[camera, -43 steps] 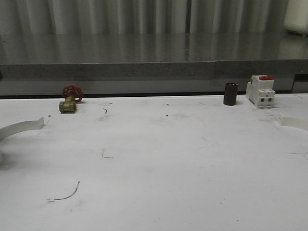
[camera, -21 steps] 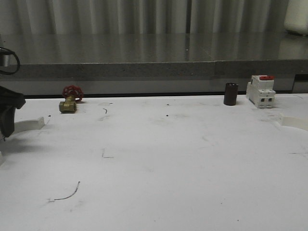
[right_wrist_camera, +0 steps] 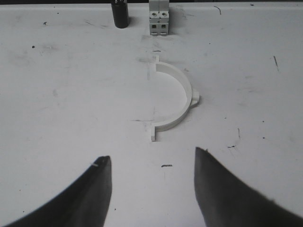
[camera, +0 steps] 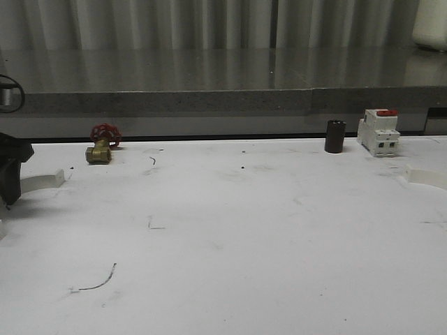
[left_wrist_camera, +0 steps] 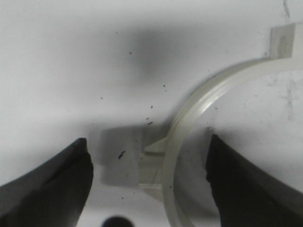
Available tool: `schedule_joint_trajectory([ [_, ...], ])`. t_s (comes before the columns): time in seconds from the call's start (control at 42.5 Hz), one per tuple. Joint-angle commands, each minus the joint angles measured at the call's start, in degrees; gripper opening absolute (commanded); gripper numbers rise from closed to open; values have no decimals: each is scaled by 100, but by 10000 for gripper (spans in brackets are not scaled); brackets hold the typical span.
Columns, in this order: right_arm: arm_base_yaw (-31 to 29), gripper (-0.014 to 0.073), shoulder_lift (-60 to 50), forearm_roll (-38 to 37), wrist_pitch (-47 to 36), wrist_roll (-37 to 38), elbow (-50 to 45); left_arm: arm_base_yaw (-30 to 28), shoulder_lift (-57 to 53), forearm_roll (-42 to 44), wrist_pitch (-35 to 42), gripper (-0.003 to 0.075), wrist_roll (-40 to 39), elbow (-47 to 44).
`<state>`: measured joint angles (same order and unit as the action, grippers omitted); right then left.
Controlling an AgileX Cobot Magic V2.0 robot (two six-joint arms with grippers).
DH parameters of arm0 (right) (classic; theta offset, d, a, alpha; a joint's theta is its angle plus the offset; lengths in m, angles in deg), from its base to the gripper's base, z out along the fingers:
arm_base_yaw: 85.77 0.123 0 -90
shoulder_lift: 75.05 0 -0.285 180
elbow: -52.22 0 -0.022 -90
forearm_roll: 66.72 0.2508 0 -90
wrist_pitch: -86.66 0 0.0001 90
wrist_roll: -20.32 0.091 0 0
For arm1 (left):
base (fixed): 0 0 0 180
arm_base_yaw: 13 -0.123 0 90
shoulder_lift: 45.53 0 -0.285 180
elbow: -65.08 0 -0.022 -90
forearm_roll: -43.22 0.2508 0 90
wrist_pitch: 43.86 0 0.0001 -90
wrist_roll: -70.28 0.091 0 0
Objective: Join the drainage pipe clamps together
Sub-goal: 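Lower the left gripper and grasp the white clamp half's flange, then lift the clamp half and carry it to the table center, lowering it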
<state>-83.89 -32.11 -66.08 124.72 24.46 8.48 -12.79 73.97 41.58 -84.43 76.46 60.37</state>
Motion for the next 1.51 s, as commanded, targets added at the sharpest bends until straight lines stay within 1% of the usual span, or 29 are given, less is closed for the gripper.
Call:
schedule_joint_trajectory([
  [0.0, -39, 425, 41, 17, -352, -46, 195, -21, -244, -175, 38, 411, 60, 169],
  [0.212, -39, 425, 41, 17, -352, -46, 195, -14, -244, -190, 12, 264, 60, 169],
  [0.4, -39, 425, 41, 17, -352, -46, 195, -14, -244, -190, -36, 113, 60, 169],
  [0.588, -39, 425, 41, 17, -352, -46, 195, -14, -244, -171, 241, 15, 60, 169],
  [0.682, -39, 425, 41, 17, -352, -46, 195, -14, -244, -197, 170, -20, 60, 188],
  [0.776, -39, 425, 41, 17, -352, -46, 195, 69, -284, -338, -65, -20, 60, 282],
  [0.917, -39, 425, 41, 17, -352, -46, 195, 555, -459, -393, -488, -20, 16, 593],
  [1.058, -39, 425, 41, 17, -352, -46, 195, 1349, -578, -393, -785, -20, -712, 952],
  [1.223, -39, 425, 41, 17, -352, -46, 195, 2364, -393, -192, -812, -20, -1505, 1455],
  [1.27, -39, 425, 41, 17, -352, -46, 195, 2598, -271, -56, -860, -20, -1878, 1671],
  [1.34, -39, 425, 41, 17, -352, -46, 195, 2939, -23, 164, -1014, -20, -2209, 2030],
  [1.411, -39, 425, 41, 17, -352, -46, 195, 3176, 245, 164, -1224, -20, -2414, 2390],
  [1.482, -39, 425, 41, 17, -352, -46, 195, 3384, 545, 164, -1352, -20, -2798, 2748],
])
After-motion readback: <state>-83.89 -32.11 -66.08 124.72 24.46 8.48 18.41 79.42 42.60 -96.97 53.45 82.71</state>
